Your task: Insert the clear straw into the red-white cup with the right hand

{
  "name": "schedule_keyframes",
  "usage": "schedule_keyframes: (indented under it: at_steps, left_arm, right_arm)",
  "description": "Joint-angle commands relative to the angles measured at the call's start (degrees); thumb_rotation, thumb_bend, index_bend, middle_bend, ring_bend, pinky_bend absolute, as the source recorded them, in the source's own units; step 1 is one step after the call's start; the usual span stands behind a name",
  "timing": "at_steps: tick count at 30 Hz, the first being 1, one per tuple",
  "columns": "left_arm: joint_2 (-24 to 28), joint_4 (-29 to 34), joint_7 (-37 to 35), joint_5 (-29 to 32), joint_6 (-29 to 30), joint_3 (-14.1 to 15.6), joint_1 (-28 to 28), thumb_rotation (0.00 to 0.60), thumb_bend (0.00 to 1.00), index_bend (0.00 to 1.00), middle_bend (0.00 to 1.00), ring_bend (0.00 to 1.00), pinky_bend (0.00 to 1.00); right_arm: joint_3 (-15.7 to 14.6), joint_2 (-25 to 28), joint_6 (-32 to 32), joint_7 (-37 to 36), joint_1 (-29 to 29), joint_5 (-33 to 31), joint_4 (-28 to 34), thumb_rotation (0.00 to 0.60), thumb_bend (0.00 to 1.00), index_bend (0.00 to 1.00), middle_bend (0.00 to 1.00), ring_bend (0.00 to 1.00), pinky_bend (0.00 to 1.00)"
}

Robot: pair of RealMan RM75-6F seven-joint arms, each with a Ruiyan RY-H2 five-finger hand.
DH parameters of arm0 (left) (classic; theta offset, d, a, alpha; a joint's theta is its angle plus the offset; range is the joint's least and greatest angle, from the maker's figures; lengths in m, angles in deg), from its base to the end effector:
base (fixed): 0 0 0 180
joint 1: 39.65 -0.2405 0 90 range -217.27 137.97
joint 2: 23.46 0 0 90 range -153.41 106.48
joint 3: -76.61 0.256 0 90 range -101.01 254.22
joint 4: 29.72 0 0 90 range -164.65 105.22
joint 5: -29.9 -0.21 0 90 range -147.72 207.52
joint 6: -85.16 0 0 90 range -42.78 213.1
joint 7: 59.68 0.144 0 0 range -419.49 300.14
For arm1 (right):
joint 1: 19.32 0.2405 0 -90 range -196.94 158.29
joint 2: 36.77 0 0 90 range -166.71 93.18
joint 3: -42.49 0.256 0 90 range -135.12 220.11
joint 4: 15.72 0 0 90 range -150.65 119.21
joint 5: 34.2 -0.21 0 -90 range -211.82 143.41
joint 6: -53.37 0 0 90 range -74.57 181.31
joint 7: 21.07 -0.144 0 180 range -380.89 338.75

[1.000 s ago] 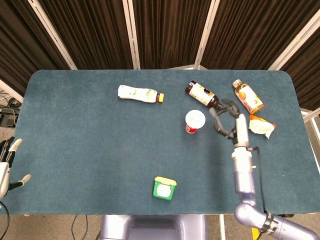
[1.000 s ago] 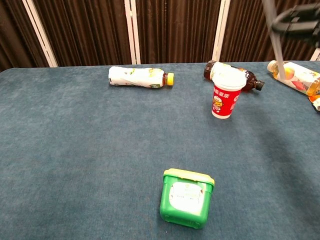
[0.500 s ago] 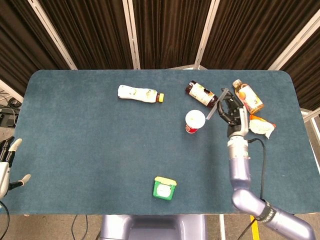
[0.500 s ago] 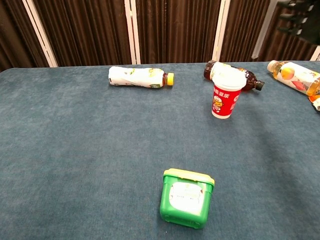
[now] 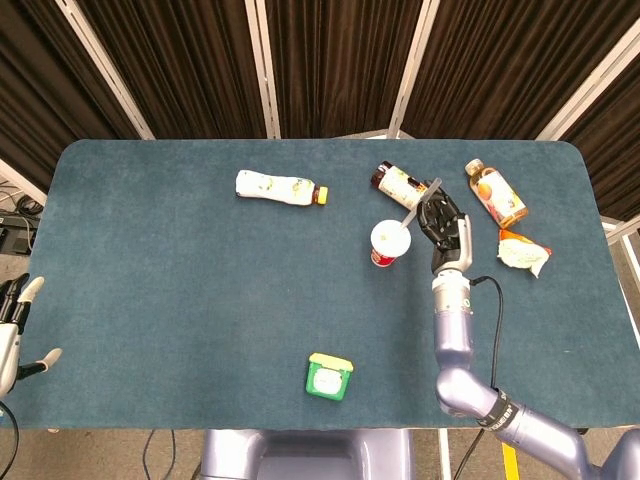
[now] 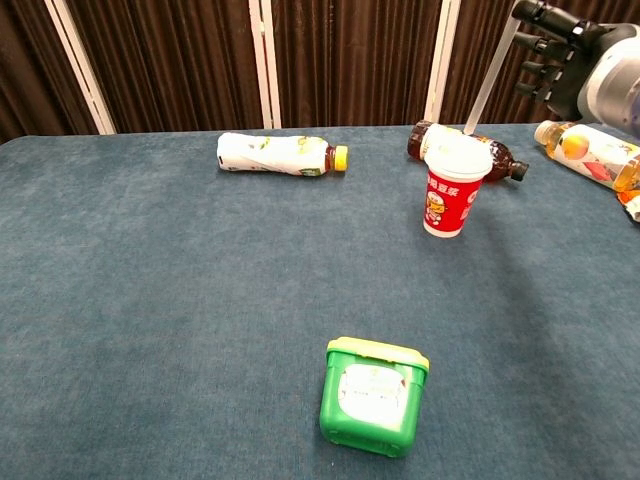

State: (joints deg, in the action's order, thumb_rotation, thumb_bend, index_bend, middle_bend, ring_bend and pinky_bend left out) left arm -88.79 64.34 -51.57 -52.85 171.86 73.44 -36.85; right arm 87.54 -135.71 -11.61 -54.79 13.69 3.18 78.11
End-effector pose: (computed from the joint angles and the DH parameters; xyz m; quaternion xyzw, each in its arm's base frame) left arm -0.3151 0.1701 0.1569 -0.5821 -0.3755 -0.3496 0.6308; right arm -0.1272 -0.3833 0.0494 0.0176 -0.7246 0.6735 0.1448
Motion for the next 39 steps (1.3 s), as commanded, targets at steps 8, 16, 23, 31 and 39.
schedule_keyframes:
  at_steps: [8, 16, 23, 31, 39]
  left_arm:
    - [0.0, 0.0, 0.0, 0.0, 0.1, 0.0, 0.0, 0.6, 0.05, 0.0, 0.0, 0.0, 0.0]
    - [0.0, 0.0, 0.0, -0.1, 0.0, 0.0, 0.0, 0.6, 0.05, 0.0, 0.0, 0.0, 0.0]
    - [0.0, -0.1, -0.1, 0.0, 0.0, 0.0, 0.0, 0.6, 0.05, 0.0, 0.0, 0.0, 0.0]
    - [0.1, 0.0, 0.0, 0.1, -0.1, 0.0, 0.1, 0.6, 0.05, 0.0, 0.0, 0.0, 0.0]
    - [0.1, 0.1, -0.1, 0.1, -0.1, 0.0, 0.1, 0.6, 0.05, 0.0, 0.0, 0.0, 0.0]
  right_arm:
    - [-0.9, -1.7, 0.4, 0.4, 1.2, 0.0, -3.1, 0.6, 0.43, 0.64, 0.2, 0.0, 0.0]
    - [-0.4, -2.9, 1.1, 1.1, 2.7, -0.7, -5.7, 0.6, 0.43, 0.64, 0.2, 0.0, 0.0]
    - [-0.2, -3.5, 1.2, 1.2, 3.3, -0.3, -6.8, 0.6, 0.43, 0.64, 0.2, 0.0, 0.0]
    - [0.1, -3.8, 1.4, 1.3, 3.4, -0.7, -7.6, 0.6, 0.43, 0.65, 0.2, 0.0, 0.0]
    - [-0.1, -4.3, 2.1, 1.2, 3.4, -1.2, -8.4, 0.6, 0.43, 0.65, 0.2, 0.0, 0.0]
